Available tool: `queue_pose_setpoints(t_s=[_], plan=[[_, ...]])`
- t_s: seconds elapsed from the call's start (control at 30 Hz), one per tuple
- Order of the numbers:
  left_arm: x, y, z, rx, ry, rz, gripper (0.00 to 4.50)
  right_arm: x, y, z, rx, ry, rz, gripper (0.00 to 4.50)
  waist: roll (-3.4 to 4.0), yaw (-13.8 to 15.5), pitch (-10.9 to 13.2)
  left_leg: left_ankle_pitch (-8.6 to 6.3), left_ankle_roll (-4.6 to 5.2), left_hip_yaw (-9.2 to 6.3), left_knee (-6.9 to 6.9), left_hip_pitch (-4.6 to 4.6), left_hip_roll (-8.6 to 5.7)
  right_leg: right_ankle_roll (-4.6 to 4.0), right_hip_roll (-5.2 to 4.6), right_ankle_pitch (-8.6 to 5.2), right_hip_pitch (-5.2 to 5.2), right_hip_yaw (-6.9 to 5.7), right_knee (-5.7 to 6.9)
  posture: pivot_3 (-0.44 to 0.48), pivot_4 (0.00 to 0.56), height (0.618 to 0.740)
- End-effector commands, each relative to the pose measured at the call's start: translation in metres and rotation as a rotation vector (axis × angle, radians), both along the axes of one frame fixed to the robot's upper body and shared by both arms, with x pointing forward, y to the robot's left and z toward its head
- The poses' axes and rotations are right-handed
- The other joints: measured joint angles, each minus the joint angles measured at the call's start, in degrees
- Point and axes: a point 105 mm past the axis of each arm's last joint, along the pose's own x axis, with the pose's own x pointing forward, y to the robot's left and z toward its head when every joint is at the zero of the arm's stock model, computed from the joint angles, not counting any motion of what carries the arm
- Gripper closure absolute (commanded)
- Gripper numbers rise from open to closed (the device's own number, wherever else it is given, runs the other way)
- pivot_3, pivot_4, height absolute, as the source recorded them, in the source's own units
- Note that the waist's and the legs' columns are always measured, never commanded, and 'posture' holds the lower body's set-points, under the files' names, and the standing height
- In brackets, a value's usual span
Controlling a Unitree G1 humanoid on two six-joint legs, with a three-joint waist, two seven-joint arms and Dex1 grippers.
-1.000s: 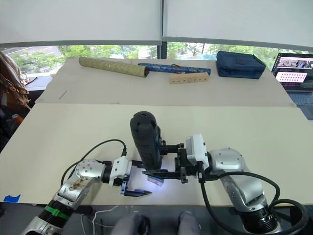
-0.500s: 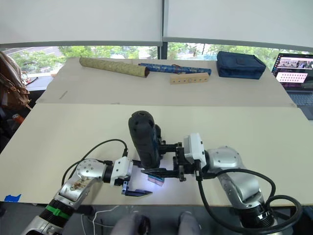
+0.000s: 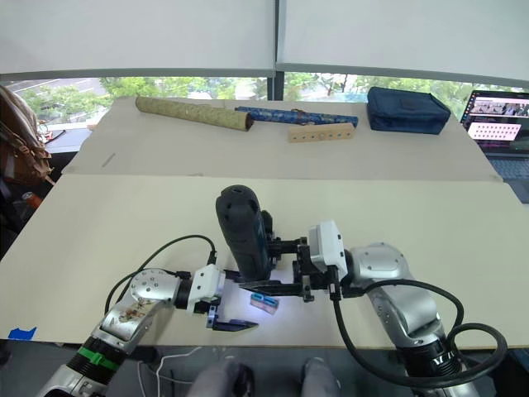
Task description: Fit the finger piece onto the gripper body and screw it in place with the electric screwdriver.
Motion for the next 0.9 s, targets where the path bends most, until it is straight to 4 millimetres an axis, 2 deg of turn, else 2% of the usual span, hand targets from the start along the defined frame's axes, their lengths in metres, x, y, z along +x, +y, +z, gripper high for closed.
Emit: queue_pose_setpoints(t_s=[0.03,0.9], plan=[[-0.0033,-0.0003,-0.0132,0.026,0.053,0.013,0.05,-0.0037,0.0012,0.0129,0.036,-0.065,0.018,2.56,0.00,0.0,0.0,0.00,0.00,0.00,0.00,0.00,0.00,0.00,0.00,0.00,0.00,0.00,0.00,0.000,0.150,0.740],[-0.0024,0.0013,-0.0154,0.035,0.068,0.015,0.05,-0.0022,0.0032,0.0057,0.014,-0.022,0.012,2.56,0.01,0.1,0.0,0.00,0.00,0.00,0.02,0.03,0.00,0.00,-0.01,0.00,0.01,0.00,0.07,0.000,0.150,0.740]])
